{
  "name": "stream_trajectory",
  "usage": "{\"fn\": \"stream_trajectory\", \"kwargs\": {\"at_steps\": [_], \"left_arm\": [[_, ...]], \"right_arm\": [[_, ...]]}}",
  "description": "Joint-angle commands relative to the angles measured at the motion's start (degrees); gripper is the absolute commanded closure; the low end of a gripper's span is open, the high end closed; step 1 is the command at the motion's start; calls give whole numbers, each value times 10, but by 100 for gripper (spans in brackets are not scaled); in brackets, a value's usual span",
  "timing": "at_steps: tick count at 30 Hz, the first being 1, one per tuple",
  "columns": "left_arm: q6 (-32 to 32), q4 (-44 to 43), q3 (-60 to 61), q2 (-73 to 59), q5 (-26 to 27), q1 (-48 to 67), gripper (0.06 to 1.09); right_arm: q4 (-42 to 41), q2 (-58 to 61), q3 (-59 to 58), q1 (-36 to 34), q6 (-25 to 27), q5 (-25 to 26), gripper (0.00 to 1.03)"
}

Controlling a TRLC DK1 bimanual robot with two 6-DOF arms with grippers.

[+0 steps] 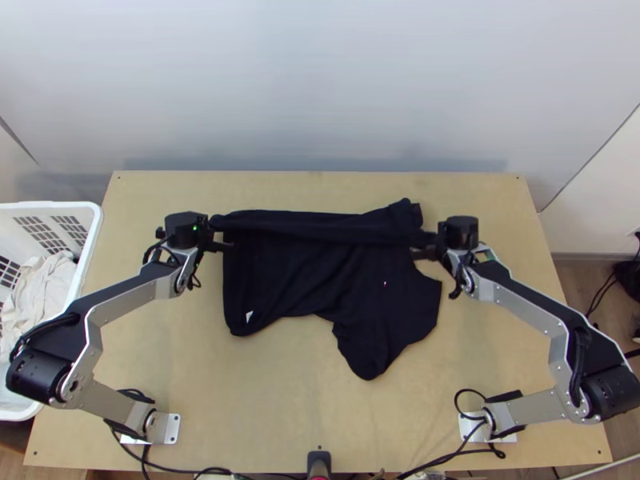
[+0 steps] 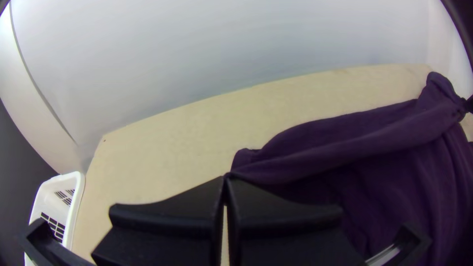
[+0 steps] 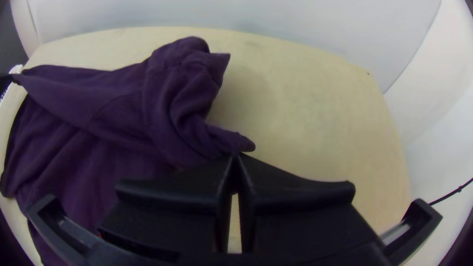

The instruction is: Fold the t-shirt

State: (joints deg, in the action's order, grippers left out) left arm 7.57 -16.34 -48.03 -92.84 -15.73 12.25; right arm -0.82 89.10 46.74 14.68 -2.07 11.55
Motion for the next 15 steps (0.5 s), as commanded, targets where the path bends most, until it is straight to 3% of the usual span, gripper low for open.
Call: {"fn": "stream_trajectory", "kwargs": {"at_steps": [1,2,3,4,5,6,7,15], "left_arm": [[1,9,42,20,-2,4,104],[0,21,43,20,-1,4,96],[-5,35,43,19,-1,4,72],[-14,55,43,20,-1,4,39],[-24,75,43,22,-1,6,9],[-25,91,43,26,-1,8,10],[-25,112,43,31,-1,15,10],[-24,160,15,69,-1,12,10]], "right_arm": [[21,-15,-32,18,2,-1,100],[18,-14,-35,14,2,-1,100],[15,-9,-35,9,2,-1,98],[15,-4,-34,3,2,-1,81],[15,-3,-36,-4,1,-1,48],[15,-4,-39,-8,0,-2,16],[16,-7,-39,-11,2,-1,3],[43,-75,-19,-31,19,-51,3]]}}
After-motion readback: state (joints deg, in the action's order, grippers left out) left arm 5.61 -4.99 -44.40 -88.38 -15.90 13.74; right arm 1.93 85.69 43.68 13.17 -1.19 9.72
